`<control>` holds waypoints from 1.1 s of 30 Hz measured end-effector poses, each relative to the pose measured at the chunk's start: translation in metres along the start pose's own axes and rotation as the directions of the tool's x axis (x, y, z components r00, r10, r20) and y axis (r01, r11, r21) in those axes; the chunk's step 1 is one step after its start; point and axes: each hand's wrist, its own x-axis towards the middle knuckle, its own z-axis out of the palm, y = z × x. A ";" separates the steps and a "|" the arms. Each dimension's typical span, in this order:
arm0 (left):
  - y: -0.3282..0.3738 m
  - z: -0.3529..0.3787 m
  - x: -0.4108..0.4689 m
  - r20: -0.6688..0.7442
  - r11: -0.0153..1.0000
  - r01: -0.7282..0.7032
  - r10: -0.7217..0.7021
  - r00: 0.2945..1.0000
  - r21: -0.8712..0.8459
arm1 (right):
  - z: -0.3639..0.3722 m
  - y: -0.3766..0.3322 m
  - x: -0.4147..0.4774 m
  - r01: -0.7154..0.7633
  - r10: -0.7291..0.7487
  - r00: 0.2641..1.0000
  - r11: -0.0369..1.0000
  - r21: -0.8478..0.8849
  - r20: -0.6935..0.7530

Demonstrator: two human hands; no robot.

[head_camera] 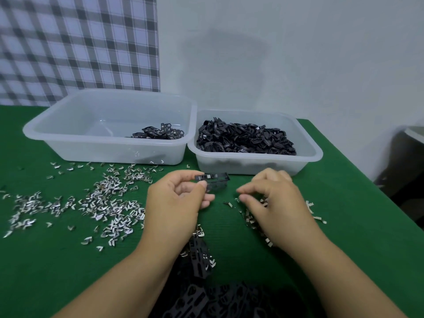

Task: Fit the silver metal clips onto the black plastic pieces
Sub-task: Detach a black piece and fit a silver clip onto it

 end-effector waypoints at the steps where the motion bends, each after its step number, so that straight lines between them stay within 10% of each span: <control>1: 0.000 0.001 0.000 0.003 1.000 -0.002 0.002 1.000 0.007 | 0.003 0.000 -0.001 0.011 -0.009 0.999 0.998 -0.059 0.037; 13: -0.004 0.000 0.000 -0.028 0.996 -0.029 0.032 0.999 0.089 | 0.015 -0.011 0.001 0.065 -0.038 0.989 0.981 -0.183 0.146; 20: -0.008 -0.001 -0.002 0.081 0.924 -0.093 0.068 0.994 0.370 | 0.003 -0.010 -0.008 0.088 -0.085 0.994 0.996 0.034 -0.062; 33: -0.003 0.002 -0.005 0.245 0.892 -0.229 0.139 0.960 0.391 | 0.002 -0.014 -0.010 0.251 -0.237 0.955 0.966 0.065 -0.179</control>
